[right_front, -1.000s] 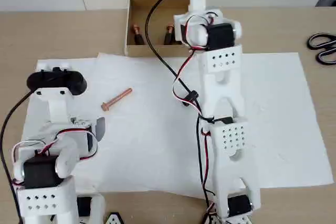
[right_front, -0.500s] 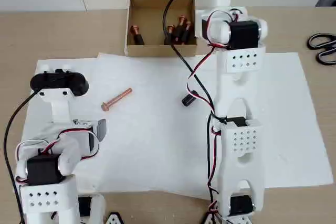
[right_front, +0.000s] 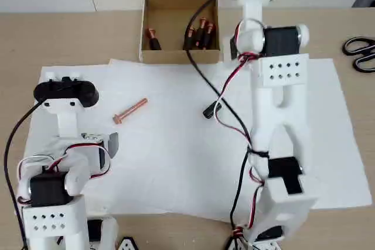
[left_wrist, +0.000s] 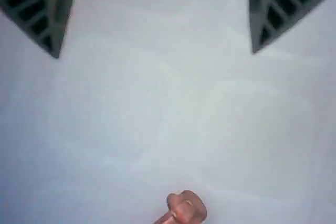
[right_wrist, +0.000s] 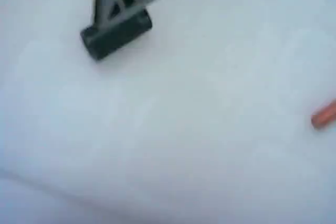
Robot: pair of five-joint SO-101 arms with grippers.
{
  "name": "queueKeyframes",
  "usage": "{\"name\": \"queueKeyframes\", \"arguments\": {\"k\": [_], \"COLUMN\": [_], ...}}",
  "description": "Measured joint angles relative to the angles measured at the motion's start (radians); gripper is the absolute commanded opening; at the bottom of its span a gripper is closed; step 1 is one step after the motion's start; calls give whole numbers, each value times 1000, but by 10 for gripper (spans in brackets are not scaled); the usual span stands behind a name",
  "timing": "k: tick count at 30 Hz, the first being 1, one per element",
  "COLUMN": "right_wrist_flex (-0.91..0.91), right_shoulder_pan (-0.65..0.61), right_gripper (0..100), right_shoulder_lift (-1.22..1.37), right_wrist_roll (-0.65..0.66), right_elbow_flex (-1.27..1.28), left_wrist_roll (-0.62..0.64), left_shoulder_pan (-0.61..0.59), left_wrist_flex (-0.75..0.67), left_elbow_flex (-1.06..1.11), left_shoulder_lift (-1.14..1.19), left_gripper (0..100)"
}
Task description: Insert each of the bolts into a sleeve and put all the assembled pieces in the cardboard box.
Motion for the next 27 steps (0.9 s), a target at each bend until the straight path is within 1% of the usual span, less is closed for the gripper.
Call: {"name": "queueKeyframes", "arguments": {"k": [4,7,9,12,19,23,27], "right_wrist_flex": [0,-32,-60,-81,-153,-221,-292], "right_shoulder_pan": [-61,-74,-86,-106,-109,-110,-110], "right_gripper": [209,209,209,209,209,209,209], "right_shoulder_lift": [-54,-55,-40,21,224,299,308], "right_wrist_roll": [-112,-221,-265,-325,-566,-632,-671], "right_elbow_flex": [152,230,279,330,339,339,339], "left_wrist_roll": [0,0,0,0,0,0,0], "left_shoulder_pan": [0,0,0,0,0,0,0], "left_wrist_flex": [0,0,0,0,0,0,0], "left_elbow_flex": [0,0,0,0,0,0,0], "left_shoulder_lift": [0,0,0,0,0,0,0], "left_gripper": [222,222,222,222,222,222,222]}}
